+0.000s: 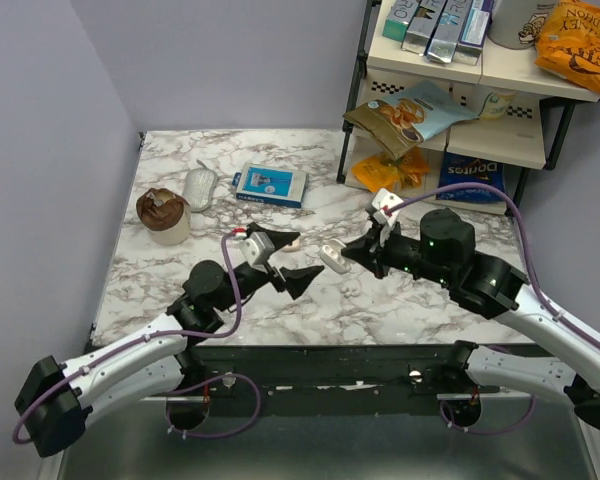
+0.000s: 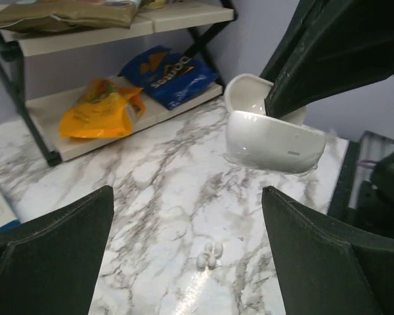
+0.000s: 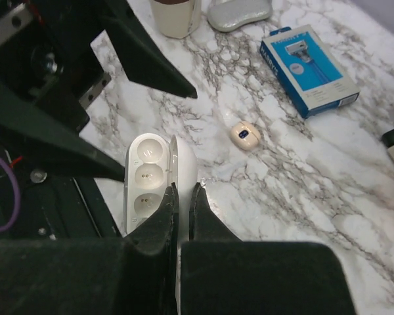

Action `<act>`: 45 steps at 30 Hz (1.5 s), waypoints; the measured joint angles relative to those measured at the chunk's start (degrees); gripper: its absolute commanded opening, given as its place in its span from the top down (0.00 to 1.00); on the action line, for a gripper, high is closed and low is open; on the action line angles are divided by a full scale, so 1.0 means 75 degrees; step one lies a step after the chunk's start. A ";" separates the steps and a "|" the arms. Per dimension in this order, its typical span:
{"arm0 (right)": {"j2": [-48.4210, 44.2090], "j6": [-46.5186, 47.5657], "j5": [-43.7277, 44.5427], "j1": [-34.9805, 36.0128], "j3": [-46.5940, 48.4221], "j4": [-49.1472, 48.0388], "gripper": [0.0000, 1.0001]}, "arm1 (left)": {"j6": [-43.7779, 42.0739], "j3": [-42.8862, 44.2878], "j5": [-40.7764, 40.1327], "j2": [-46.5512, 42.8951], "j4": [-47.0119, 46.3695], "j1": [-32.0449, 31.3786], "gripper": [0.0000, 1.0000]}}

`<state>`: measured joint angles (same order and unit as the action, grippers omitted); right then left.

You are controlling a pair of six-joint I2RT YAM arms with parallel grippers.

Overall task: Insert the wireless bluetooth earbuds into the charging case
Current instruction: Adjust the charging case.

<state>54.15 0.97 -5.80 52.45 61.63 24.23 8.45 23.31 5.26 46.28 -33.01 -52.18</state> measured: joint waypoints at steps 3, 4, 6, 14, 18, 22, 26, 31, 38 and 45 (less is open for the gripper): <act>-0.0487 0.0460 0.0020 0.0009 -0.0329 -0.0131 0.99 | 0.0965 0.0052 0.1915 -0.0023 -0.0437 0.1137 0.01; -0.0612 0.0612 0.0023 0.0009 -0.0379 -0.0160 0.99 | 0.1361 0.0064 0.2553 0.0085 -0.0708 0.1445 0.03; -0.0734 0.0801 0.0009 0.0009 -0.0399 -0.0251 0.99 | 0.2116 0.0131 0.3695 0.0507 -0.1317 0.1824 0.06; -0.0813 0.1139 -0.0361 0.0020 -0.0557 -0.0612 0.99 | 0.4960 0.0624 0.6659 0.2757 -0.4164 0.1958 0.16; -0.0659 0.1145 -0.0388 0.0082 -0.0557 -0.0615 0.99 | 0.5578 0.0761 0.7076 0.3040 -0.4928 0.1958 0.18; -0.0472 0.1148 -0.0388 0.0122 -0.0554 -0.0632 0.99 | 0.5654 0.0866 0.7248 0.3037 -0.5184 0.1938 0.23; -0.0335 0.1148 -0.0478 0.0175 -0.0551 -0.0647 0.99 | 0.5167 0.0941 0.7248 0.2940 -0.4555 0.1865 0.25; -0.0236 0.1145 -0.0548 0.0219 -0.0525 -0.0653 0.99 | 0.3829 0.1145 0.6962 0.2480 -0.2739 0.1629 0.21; -0.0437 0.1288 -0.0551 0.0291 -0.0525 -0.0656 0.99 | 0.3042 0.1180 0.6580 0.2180 -0.1714 0.1559 0.18; -0.0530 0.1463 -0.0557 0.0481 -0.0527 -0.0656 0.99 | 0.2984 0.1364 0.6438 0.2270 -0.1460 0.1556 0.20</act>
<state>50.17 11.94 -9.98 56.05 57.67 19.31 30.83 33.54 53.54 63.31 -43.97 -40.51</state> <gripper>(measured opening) 0.044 0.815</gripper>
